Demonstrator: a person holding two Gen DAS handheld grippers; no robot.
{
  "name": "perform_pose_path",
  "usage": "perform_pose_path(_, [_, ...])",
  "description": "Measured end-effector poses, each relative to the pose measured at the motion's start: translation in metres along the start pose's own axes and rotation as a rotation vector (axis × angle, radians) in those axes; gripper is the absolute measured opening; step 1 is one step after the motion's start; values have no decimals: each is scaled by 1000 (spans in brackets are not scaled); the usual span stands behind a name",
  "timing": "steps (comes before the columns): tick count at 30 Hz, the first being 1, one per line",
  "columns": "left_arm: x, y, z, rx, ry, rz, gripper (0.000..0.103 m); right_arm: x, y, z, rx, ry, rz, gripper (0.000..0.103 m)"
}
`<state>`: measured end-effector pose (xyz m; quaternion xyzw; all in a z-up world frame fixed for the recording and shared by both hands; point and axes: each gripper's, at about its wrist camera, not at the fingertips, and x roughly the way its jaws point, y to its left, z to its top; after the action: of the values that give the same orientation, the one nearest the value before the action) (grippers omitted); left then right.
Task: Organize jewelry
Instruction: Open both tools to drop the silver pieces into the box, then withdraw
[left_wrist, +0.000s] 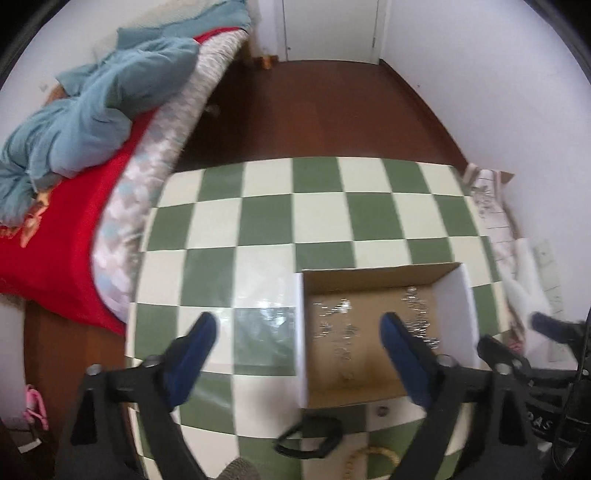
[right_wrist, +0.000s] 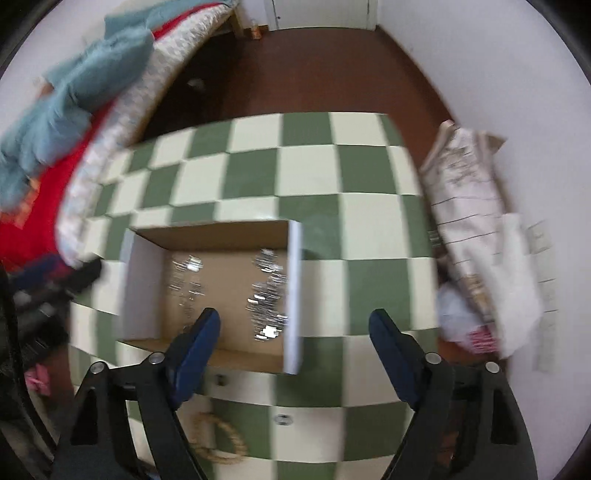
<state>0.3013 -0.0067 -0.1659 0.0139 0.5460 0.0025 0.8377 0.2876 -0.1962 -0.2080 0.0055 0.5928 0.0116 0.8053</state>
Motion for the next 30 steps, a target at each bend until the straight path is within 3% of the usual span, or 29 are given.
perform_pose_path(1, [1,3,-4,-2,-7,11,103,2,0,-3,-6,7,-24,103])
perform_pose_path(7, [-2,10,-26,0,-43,73,103,10,7,-24,-20,-1,-77,103])
perform_pose_path(14, [-18,21,-44,-39,-67,86,103,1,15,-43,6,-46,-66,103])
perform_pose_path(30, [-119,23,-90,-34,-234,50,103,-104,25,-93,2,-262,-69,103])
